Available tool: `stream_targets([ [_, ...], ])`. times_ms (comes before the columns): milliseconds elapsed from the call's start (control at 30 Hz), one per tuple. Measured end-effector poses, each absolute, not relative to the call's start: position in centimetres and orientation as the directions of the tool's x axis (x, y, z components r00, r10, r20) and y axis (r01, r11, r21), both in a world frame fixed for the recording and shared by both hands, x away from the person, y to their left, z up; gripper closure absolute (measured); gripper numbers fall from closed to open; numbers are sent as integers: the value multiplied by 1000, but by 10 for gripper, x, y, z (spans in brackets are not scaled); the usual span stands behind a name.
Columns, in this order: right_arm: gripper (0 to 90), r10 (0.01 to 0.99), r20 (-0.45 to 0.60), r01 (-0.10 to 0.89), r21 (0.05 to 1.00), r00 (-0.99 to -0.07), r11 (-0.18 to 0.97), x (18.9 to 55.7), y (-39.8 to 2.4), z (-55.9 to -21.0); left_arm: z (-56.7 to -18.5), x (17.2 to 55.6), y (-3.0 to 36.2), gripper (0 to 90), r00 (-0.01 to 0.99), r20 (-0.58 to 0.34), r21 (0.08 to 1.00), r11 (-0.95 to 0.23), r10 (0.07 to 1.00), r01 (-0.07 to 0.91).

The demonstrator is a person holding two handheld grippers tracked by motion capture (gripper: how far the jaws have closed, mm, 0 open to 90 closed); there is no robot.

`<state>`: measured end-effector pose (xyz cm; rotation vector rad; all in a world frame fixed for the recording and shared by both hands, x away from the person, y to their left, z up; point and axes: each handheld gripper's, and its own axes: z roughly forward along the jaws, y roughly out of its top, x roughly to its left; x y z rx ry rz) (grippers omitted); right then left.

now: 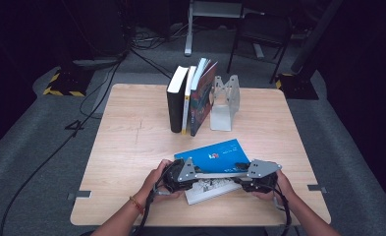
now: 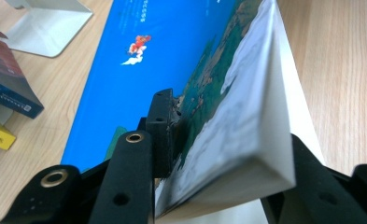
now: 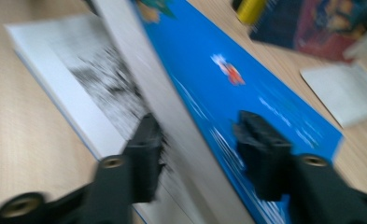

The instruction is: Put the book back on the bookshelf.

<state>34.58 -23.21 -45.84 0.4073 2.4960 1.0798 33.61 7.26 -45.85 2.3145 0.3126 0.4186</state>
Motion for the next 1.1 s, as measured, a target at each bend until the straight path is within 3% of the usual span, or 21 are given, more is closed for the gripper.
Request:
stream_targets([
  [67,418,428,-191,152,746,-883,648,351,-243,-463,-459,337,80,665,920,184,727,-678,347,110],
  [200,420,415,-207,128,751,-886,648,356,-255,-468,-461,337,92,659,924,155,742,-659,348,123],
  [367,561,362,-229,55,776,-904,629,357,-259,-467,-462,340,109,651,924,110,763,-627,367,158],
  [400,630,331,-257,14,770,-908,638,354,-256,-466,-461,340,112,626,922,106,752,-637,371,170],
  [533,662,292,-308,-38,745,-905,666,351,-249,-464,-457,334,112,473,907,105,744,-637,408,201],
  [700,675,293,-316,-47,748,-903,662,348,-244,-457,-445,318,100,427,896,157,745,-645,416,168],
  [767,681,288,-318,-53,749,-903,661,347,-242,-455,-442,315,96,440,884,189,730,-664,427,164],
  [867,702,258,-333,-89,751,-907,655,339,-233,-451,-440,313,98,649,888,251,673,-729,386,126],
  [1100,702,227,-312,-120,792,-923,599,333,-218,-445,-446,333,134,631,916,121,727,-663,384,182],
])
